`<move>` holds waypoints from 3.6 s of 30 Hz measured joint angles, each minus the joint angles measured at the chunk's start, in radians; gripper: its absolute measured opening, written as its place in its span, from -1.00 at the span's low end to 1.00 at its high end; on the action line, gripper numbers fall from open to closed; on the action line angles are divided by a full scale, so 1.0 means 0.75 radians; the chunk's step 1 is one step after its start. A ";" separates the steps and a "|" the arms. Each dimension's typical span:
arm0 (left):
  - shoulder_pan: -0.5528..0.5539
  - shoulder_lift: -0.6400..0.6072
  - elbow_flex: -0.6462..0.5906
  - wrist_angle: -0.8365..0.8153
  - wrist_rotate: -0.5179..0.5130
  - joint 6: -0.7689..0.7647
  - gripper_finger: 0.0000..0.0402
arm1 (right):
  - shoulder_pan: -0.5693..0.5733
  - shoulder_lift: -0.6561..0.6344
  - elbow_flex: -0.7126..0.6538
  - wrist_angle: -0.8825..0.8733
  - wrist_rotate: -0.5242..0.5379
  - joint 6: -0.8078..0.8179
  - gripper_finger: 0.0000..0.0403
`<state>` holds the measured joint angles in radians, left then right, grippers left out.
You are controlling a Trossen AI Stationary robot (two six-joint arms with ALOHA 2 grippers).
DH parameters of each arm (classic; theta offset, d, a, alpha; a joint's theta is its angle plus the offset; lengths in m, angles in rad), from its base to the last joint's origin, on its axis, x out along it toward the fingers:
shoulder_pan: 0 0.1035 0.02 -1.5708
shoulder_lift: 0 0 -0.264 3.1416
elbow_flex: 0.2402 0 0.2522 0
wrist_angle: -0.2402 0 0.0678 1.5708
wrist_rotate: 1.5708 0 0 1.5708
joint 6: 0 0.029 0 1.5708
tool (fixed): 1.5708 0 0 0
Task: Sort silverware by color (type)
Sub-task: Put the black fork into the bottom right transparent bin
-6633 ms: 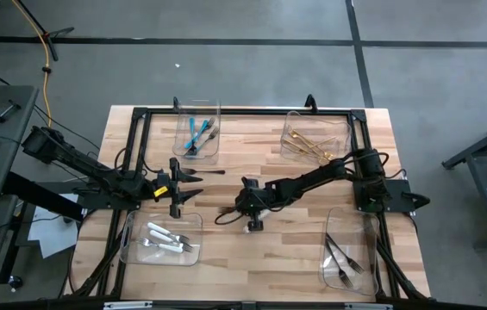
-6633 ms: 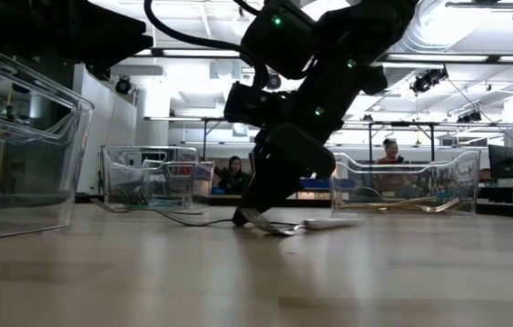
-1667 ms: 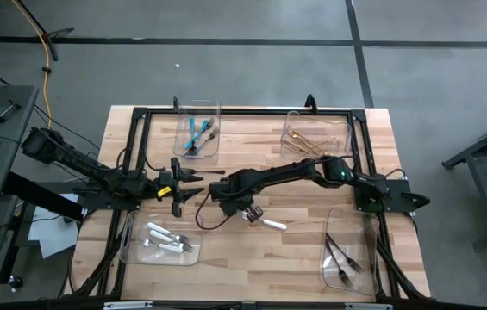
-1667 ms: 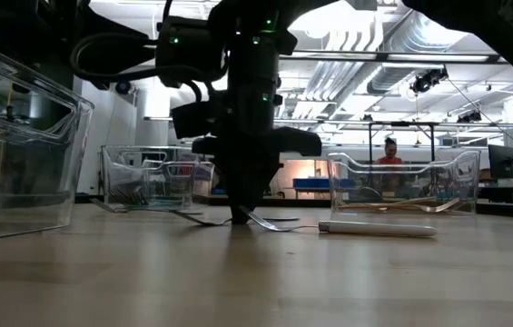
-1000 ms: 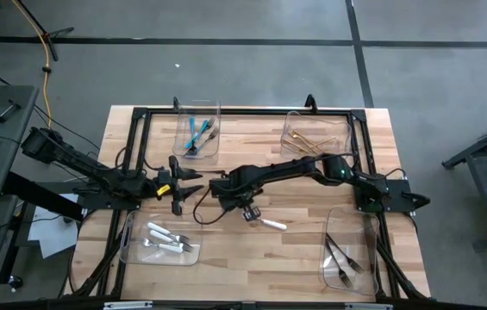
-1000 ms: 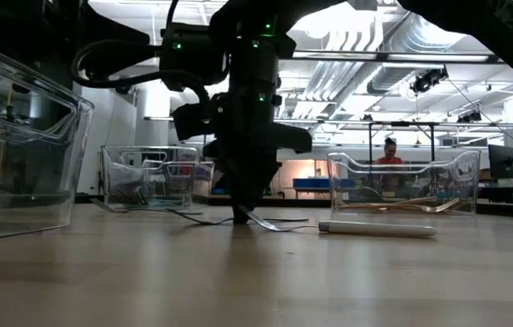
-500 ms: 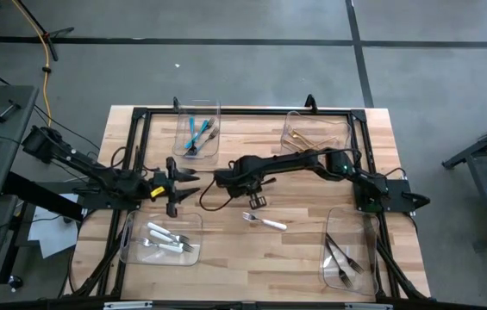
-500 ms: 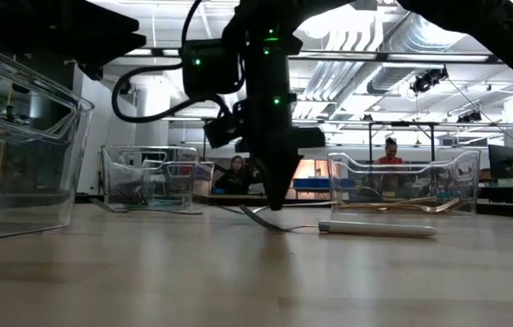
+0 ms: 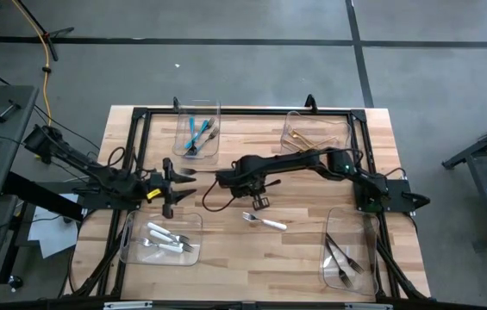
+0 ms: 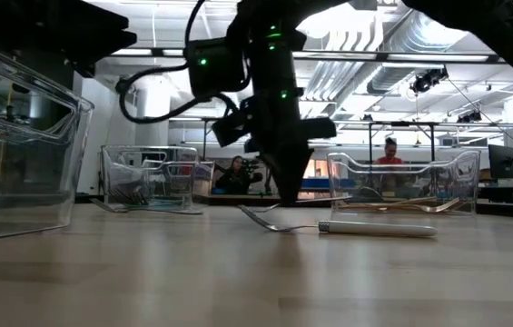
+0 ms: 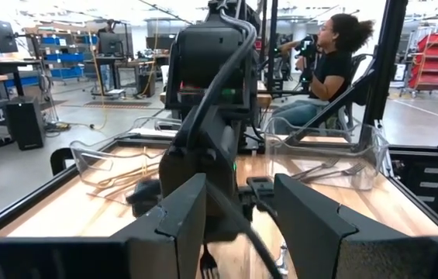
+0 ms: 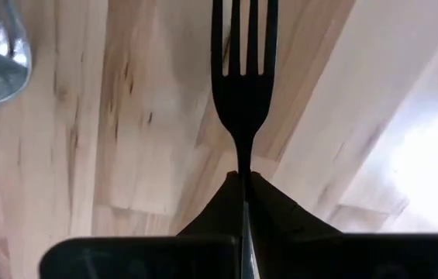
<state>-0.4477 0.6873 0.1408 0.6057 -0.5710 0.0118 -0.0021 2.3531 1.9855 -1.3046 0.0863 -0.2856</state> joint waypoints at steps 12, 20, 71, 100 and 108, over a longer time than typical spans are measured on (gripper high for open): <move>-0.033 -0.051 0.000 -0.051 -0.092 -0.041 -0.27 | 0.026 -0.636 -0.856 0.715 0.000 0.287 -1.00; 0.013 0.023 0.000 -0.035 -0.092 -0.144 -0.27 | 0.090 -0.966 -1.444 1.990 0.091 0.453 -1.00; 0.118 0.286 0.000 0.207 0.014 -0.080 -0.27 | 0.154 -0.938 -1.745 2.818 0.190 0.545 -1.00; 0.118 0.286 0.000 0.206 0.014 -0.080 -0.27 | 0.154 -0.938 -1.744 2.814 0.190 0.555 -1.00; 0.118 0.286 0.000 0.203 0.036 -0.080 -0.27 | 0.154 -0.938 -1.744 2.814 0.185 0.555 -1.00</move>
<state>-0.3592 0.9016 0.1406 0.7582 -0.5443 -0.0483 0.1136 1.6497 0.6773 0.8059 0.2253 0.1307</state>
